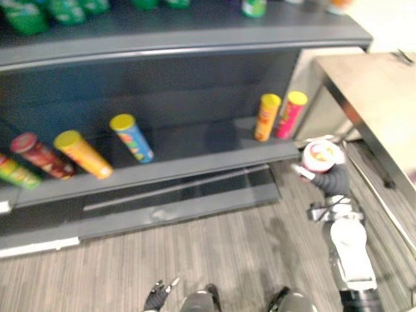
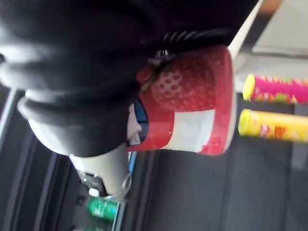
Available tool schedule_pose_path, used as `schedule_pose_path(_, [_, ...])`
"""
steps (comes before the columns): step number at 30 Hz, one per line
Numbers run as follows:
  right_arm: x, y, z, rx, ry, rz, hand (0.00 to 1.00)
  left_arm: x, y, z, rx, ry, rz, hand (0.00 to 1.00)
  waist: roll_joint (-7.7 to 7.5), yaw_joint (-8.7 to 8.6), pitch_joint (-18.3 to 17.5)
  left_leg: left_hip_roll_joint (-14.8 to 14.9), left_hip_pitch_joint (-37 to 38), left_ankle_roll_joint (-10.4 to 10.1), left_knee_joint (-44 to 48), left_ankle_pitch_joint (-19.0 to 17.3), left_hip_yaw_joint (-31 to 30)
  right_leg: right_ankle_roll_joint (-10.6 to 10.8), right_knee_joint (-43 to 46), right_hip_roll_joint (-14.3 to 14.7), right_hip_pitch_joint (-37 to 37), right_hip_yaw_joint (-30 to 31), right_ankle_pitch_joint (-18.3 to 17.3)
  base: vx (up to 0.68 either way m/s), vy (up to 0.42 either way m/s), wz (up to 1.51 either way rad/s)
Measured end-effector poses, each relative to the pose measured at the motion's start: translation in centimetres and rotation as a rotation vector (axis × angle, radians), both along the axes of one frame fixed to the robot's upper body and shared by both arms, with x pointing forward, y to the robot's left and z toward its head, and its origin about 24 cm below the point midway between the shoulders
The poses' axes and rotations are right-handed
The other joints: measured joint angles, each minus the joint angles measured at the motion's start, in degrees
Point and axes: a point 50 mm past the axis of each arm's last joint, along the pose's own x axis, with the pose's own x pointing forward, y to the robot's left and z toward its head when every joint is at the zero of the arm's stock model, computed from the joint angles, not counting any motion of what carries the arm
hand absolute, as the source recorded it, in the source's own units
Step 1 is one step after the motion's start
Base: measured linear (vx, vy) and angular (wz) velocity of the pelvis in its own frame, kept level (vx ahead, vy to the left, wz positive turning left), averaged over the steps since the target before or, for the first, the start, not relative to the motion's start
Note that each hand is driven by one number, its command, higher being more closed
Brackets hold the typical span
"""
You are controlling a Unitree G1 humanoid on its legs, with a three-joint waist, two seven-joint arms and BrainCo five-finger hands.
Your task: Put the gum and the chips on the shelf.
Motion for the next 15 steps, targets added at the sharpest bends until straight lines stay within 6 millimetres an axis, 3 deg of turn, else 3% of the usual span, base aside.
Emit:
schedule_pose_path(1, [-0.3, 0.5, -0.4, -0.003, 0.017, 0.025, 1.0, -0.3, 0.3, 0.0, -0.004, 0.005, 0.02, 0.0, -1.06, -0.31, 0.2, -1.9, 0.0, 0.0, 0.1, 0.3, -1.9, 0.4, -3.7, 1.0, 0.5, 3.0, 0.2, 0.04, -0.029, 1.4])
schedule_pose_path(3, [-0.7, 0.9, -0.5, -0.006, 0.021, 0.057, 1.0, -0.2, 0.1, -0.1, -0.001, 0.01, 0.004, 0.0, -2.54, -0.52, 0.7, -4.0, -1.1, -0.3, 2.1, 0.1, -4.0, 2.4, -9.2, 0.3, 1.7, 0.6, 1.2, 0.07, -0.061, 1.07])
schedule_pose_path(4, [-0.8, 1.1, -0.4, 0.001, 0.015, 0.065, 1.0, 0.1, -0.3, 0.0, -0.006, 0.001, -0.008, 0.0, -1.5, -0.57, 1.3, -3.4, -2.9, -0.6, 3.7, -0.1, -5.3, 3.4, -12.0, 1.0, 3.2, -0.2, 1.6, 0.07, -0.061, 0.79])
schedule_pose_path(8, [-0.5, 1.5, 0.0, 0.008, -0.001, 0.09, 1.0, 0.0, -0.6, -0.1, -0.015, 0.003, -0.005, 0.0, -1.22, 1.02, 2.0, -1.3, -4.8, -2.2, 4.4, -0.2, -5.2, 4.6, -18.6, 3.9, 4.6, -0.8, 2.4, 0.04, -0.082, -0.01])
schedule_pose_path(15, [-1.2, 1.4, 0.4, 0.039, -0.019, 0.112, 1.0, 0.3, -0.6, -0.1, -0.028, -0.012, 0.01, 0.0, -1.21, 0.44, 2.0, -0.3, -2.6, -4.3, -0.9, 1.9, -5.7, 4.0, -20.2, 5.5, 6.0, -1.5, 2.3, 0.01, -0.095, -0.01])
